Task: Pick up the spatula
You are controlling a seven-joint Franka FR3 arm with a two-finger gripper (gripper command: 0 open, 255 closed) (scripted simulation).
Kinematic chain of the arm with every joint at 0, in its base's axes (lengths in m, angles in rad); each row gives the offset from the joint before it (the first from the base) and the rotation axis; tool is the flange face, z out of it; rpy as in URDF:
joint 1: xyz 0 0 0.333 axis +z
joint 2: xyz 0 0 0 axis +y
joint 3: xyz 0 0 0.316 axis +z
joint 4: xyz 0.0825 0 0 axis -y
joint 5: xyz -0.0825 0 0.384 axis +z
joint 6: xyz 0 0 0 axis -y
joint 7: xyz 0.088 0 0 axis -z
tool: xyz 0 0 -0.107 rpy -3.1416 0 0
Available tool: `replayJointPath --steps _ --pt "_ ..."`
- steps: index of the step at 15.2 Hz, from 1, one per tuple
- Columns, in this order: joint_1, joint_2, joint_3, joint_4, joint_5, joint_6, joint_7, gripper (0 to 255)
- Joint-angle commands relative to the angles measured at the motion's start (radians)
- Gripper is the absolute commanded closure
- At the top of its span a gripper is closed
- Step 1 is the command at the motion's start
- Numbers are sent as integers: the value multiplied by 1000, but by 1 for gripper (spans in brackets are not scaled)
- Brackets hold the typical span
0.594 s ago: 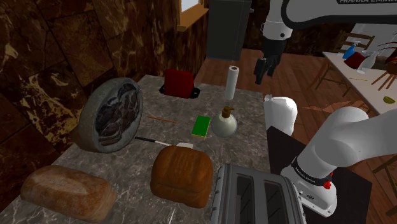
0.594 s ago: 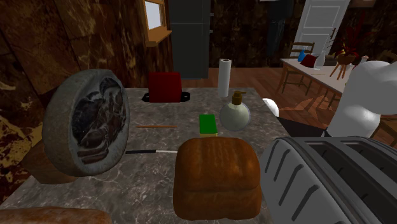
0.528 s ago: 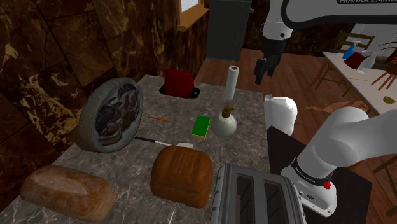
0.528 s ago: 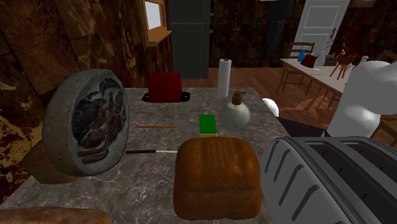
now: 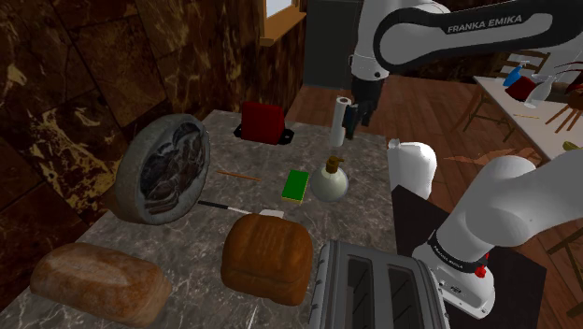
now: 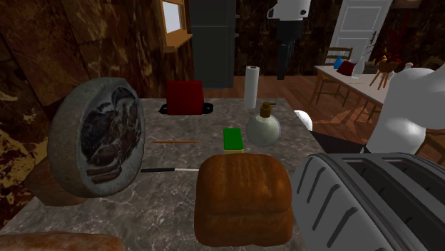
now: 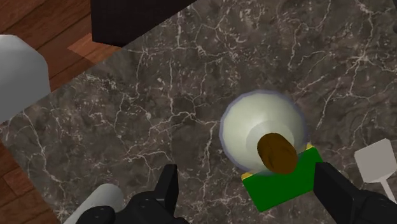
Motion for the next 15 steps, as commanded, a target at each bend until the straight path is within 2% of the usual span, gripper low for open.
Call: replayJointPath --steps 1,8,15 --pt "20 63 21 15 13 57 5 0" --pt "78 270 91 68 36 232 20 0" --pt "126 491 160 171 20 372 47 0"
